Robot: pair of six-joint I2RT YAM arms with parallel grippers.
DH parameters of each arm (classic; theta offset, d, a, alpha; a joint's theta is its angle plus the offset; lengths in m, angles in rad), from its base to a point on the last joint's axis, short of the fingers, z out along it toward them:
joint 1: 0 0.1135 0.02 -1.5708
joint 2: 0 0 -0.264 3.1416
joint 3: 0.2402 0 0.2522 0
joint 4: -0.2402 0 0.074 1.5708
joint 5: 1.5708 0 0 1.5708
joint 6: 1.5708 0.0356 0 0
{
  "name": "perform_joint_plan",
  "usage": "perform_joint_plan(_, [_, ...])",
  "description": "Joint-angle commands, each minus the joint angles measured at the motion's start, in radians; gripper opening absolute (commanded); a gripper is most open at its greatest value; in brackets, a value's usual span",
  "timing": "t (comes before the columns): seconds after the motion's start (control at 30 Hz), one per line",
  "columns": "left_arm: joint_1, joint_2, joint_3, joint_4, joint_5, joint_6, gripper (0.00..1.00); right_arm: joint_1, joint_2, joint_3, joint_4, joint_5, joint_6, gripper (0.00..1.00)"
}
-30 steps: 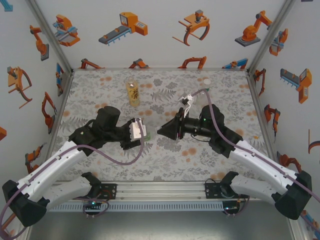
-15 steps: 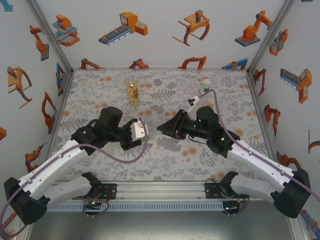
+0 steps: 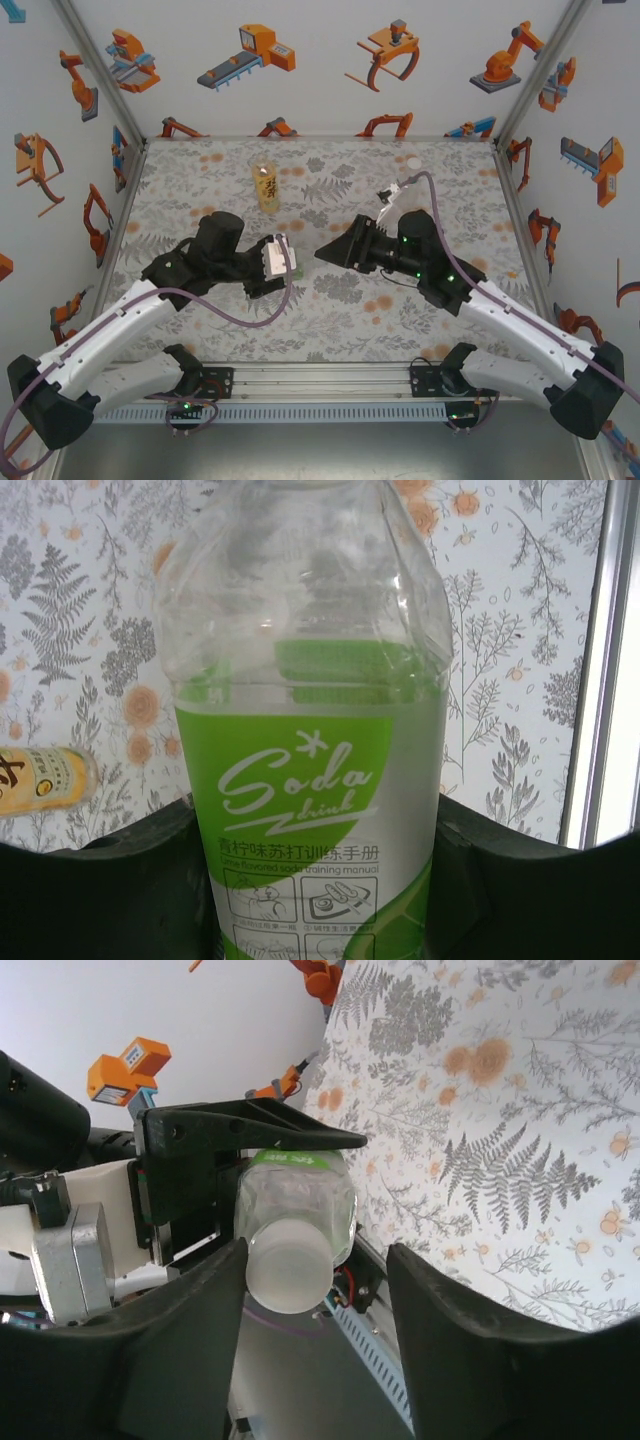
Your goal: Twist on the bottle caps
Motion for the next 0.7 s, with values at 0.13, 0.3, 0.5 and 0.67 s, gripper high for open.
perform_joint_plan(0.13, [0.004,-0.026,0.003,0.038,0.06,0.019,0.0,-0.021,-0.041,0.073,0.067,-0.026,-0.471,0.65])
perform_joint_plan(0.3, [0.003,-0.026,0.003,0.031,0.06,0.026,0.0,-0.021,-0.012,0.151,0.03,-0.206,-0.828,0.65])
perform_joint_plan(0.5, [0.003,-0.028,0.006,0.021,0.056,0.035,0.0,-0.021,0.052,0.281,-0.167,-0.448,-1.235,0.64])
perform_joint_plan(0.67, [0.004,-0.032,0.005,0.017,0.084,0.042,0.0,-0.022,0.08,0.306,-0.259,-0.562,-1.507,0.65])
